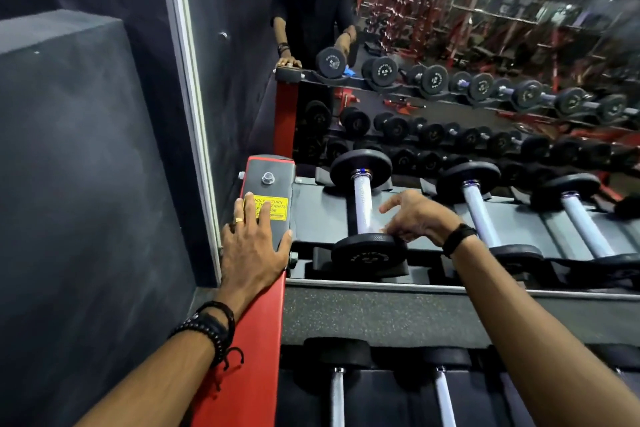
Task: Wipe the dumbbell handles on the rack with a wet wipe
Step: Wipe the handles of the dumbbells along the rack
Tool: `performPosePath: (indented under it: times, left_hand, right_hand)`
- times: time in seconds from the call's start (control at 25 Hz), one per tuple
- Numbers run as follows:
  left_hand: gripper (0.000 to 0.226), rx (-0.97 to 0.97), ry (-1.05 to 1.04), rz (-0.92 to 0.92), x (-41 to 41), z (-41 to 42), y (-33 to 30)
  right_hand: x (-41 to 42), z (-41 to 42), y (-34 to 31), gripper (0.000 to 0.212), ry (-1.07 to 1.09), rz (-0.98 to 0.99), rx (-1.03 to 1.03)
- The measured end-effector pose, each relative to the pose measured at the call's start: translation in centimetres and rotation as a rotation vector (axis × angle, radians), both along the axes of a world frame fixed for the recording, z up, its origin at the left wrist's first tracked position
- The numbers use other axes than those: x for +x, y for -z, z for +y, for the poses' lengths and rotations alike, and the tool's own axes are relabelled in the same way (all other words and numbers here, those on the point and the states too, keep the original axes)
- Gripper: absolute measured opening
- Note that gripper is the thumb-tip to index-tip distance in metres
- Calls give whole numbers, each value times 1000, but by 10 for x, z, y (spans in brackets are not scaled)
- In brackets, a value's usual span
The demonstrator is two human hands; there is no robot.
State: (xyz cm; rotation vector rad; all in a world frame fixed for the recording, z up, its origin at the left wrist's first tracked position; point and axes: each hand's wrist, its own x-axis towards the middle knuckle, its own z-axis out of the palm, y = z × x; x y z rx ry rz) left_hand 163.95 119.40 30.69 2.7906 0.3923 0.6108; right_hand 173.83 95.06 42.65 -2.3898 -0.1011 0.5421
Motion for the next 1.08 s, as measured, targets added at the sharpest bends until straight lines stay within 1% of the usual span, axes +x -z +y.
performPosePath:
  times: [0.08, 0.12, 0.2, 0.24, 0.32, 0.4, 0.44, 0.52, 0.56, 0.64, 0.68, 0.76, 0.88, 0.92, 1.0, 1.08]
  left_hand:
    - [74, 14, 3, 5, 0, 1, -1]
    - [75, 20, 2, 4, 1, 1, -2]
    - [77, 25, 4, 9, 1, -1, -2]
    - [77, 27, 6, 13, 2, -1, -2]
    - [77, 32, -4, 13, 2, 0, -1]
    - [77, 37, 1, 17, 1, 0, -1]
    - [77, 39, 2, 13, 1, -1, -1]
    - [77, 43, -3, 17, 0, -2, -3]
    - [77, 49, -6, 26, 0, -2, -4]
    - [77, 50, -13, 30, 1, -2, -5]
    - [77, 45, -3, 29, 0, -2, -5]
    - [78, 34, 6, 18, -2, -2, -4]
    - [77, 17, 2, 20, -1, -2, -3]
    - [76, 23, 0, 25, 0, -2, -4]
    - [76, 32, 0, 40, 1, -2, -3]
    - [77, 29, -1, 44, 1, -1, -4]
  right_hand:
    - [-7, 5, 6, 37, -38, -73, -53]
    - [-9, 5, 8, 39, -53, -78, -39]
    - [-10, 2, 3, 35, 4, -17, 66]
    - [-8, 2, -1, 28, 39, 29, 148]
    - [-6, 5, -5, 2, 59, 142, 283]
    - [-5, 5, 1, 30, 43, 221, 334]
    - [-7, 4, 2, 38, 45, 243, 367]
    - [-6, 2, -4, 42, 60, 241, 382]
    - [-3, 0, -7, 43, 67, 222, 352]
    - [0, 4, -7, 38, 23, 184, 306]
    - [-4, 8, -4, 33, 5, 197, 302]
    - [-2, 16, 9, 32, -40, 248, 302]
    - [8, 20, 13, 47, -22, 298, 398]
    - [9, 22, 12, 45, -3, 308, 431]
    - [11, 29, 14, 22, 43, 390, 525]
    - [12, 36, 15, 14, 79, 503, 576]
